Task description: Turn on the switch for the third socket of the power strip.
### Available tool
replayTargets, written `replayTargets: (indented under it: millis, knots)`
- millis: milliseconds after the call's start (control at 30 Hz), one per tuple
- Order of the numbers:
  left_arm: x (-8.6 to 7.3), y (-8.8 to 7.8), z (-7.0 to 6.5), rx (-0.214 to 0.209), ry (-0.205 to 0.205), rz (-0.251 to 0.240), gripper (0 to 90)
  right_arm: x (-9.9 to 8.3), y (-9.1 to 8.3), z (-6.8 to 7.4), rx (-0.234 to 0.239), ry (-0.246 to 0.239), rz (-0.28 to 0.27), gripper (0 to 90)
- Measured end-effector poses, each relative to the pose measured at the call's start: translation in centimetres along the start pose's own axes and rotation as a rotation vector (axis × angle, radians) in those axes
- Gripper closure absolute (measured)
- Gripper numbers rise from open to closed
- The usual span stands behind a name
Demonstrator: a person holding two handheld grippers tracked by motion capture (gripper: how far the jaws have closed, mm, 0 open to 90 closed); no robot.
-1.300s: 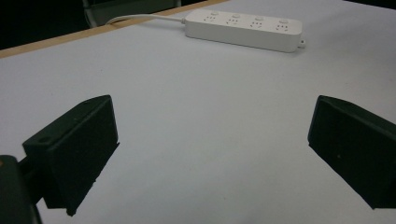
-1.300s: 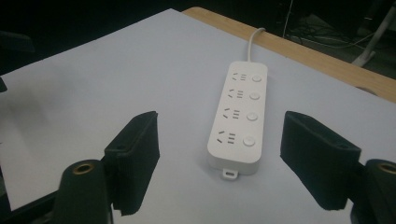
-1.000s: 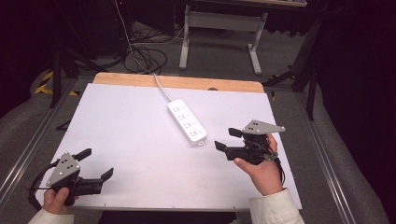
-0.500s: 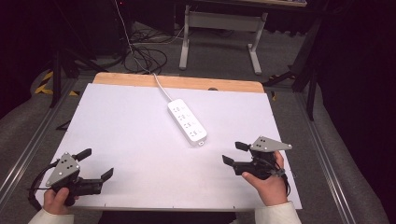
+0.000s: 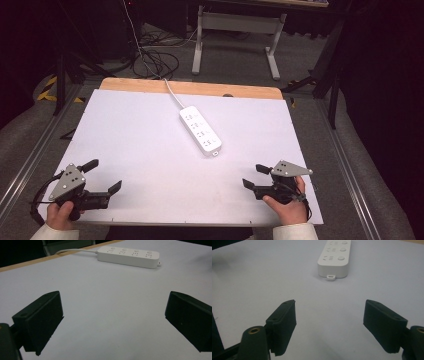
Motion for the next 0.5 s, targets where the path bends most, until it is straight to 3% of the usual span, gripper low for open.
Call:
replayTargets:
  millis: [200, 400, 500]
  knots:
    - [-0.1, 0.2, 0.1, -0.019, 0.003, 0.01, 2.0, -1.4, -0.1, -0.5, 0.0, 0.051, 0.02, 27.1]
    - [-0.2, 0.3, 0.1, -0.025, 0.012, 0.008, 2.0, -2.5, 0.4, -0.5, -0.053, -0.026, 0.093, 27.2]
    - [-0.3, 0.5, 0.1, -0.032, 0.008, 0.016, 2.1, -2.4, 0.4, -0.5, -0.085, -0.082, 0.087, 27.3]
Point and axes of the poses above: each handheld gripper's, and its own axes: y roughly forward along the jaws, x roughly out of its top, z roughly to its left, the point moved 4 cm from there along y, roughly forward along the jaws, and after that the axes turned 2 degrees about z, right-handed, at the moved point
